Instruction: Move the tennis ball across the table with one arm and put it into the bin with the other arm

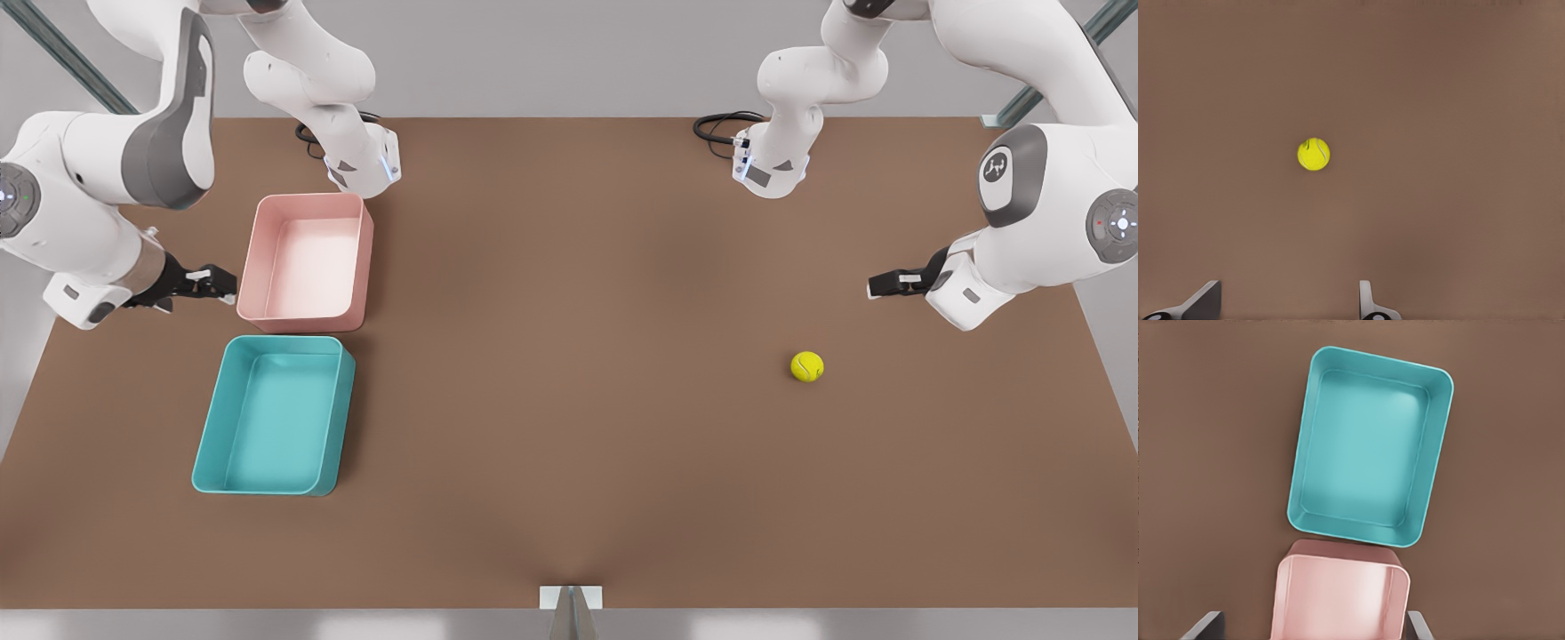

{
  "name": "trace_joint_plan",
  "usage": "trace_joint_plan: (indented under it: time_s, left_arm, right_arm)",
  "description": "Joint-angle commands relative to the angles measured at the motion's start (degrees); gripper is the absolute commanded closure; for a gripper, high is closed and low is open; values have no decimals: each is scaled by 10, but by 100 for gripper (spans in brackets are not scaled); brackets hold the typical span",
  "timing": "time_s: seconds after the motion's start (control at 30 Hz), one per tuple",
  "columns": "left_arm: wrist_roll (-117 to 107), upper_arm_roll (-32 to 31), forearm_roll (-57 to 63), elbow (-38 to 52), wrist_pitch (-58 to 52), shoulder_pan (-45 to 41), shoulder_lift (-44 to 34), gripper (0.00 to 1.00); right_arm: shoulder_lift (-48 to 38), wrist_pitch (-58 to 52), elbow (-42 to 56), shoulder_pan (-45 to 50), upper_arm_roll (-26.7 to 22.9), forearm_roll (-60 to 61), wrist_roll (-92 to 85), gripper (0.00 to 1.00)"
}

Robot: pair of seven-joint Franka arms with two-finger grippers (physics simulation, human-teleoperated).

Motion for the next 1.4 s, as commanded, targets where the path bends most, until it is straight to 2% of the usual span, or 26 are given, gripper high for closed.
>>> trace_joint_plan:
  time_s: [0.0, 0.07, 0.1, 0.13, 0.17, 0.2, 0.23, 0.3, 0.33, 0.4, 0.43, 0.47, 0.53, 0.57, 0.6, 0.9, 1.1, 1.37]
  left_arm:
    - [0, 0, 0, 0, 2, 0, -1, 0]
    - [0, 2, -2, 0, -6, 0, 1, 0]
    - [-1, 2, 0, 0, 1, -1, 22, 4]
    - [12, 2, 9, -4, 23, -11, 56, 51]
    - [91, 2, 8, -15, 74, -10, 93, 79]
    - [276, 3, 21, -32, 120, -1, 127, 79]
    - [389, 3, 27, -77, 237, 12, 133, 79]
    - [497, 2, 32, -103, 296, 13, 158, 79]
    - [701, 0, 27, -150, 372, 18, 158, 79]
    - [716, 0, 13, -174, 371, 27, 160, 79]
    - [790, 0, 20, -188, 376, 34, 171, 79]
    - [969, 0, 27, -190, 382, 46, 187, 79]
    - [1091, 1, 30, -190, 383, 58, 196, 79]
    - [1099, 1, 89, -199, 414, 58, 203, 79]
    - [1100, 1, 97, -216, 437, 63, 206, 79]
    - [1152, -6, 96, -256, 473, 73, 215, 79]
    - [965, -10, 121, -269, 479, 65, 220, 79]
    - [896, -10, 122, -286, 460, 52, 224, 79]
  right_arm:
    - [0, 5, 2, 1, 0, 0, 62, 0]
    - [0, 5, 2, 1, -1, 1, 64, 0]
    - [9, 3, 2, 1, -2, 1, 58, 0]
    - [14, 4, 2, 8, -3, -3, 59, 0]
    - [18, 5, 3, 8, -2, -4, 63, 0]
    - [25, 9, 3, 8, -2, -5, 63, 0]
    - [25, 14, 3, 8, -2, -5, 63, 0]
    - [31, 18, 9, 9, -2, -8, 59, 0]
    - [36, 23, 19, 18, -2, -22, 57, 0]
    - [36, 16, 20, 17, -3, -14, 35, 0]
    - [38, 16, 20, 18, -3, -14, 35, 0]
    - [38, 16, 19, 18, -3, -13, 35, 0]
    - [38, 12, 20, 18, -3, -13, 34, 0]
    - [38, 12, 20, 18, -3, -12, 30, 0]
    - [38, 12, 20, 17, -3, -12, 29, 0]
    - [41, 8, 18, 16, -3, -8, 17, 0]
    - [42, 5, 17, 15, -4, -2, 16, 0]
    - [47, 5, 18, 16, -3, -3, 16, 0]
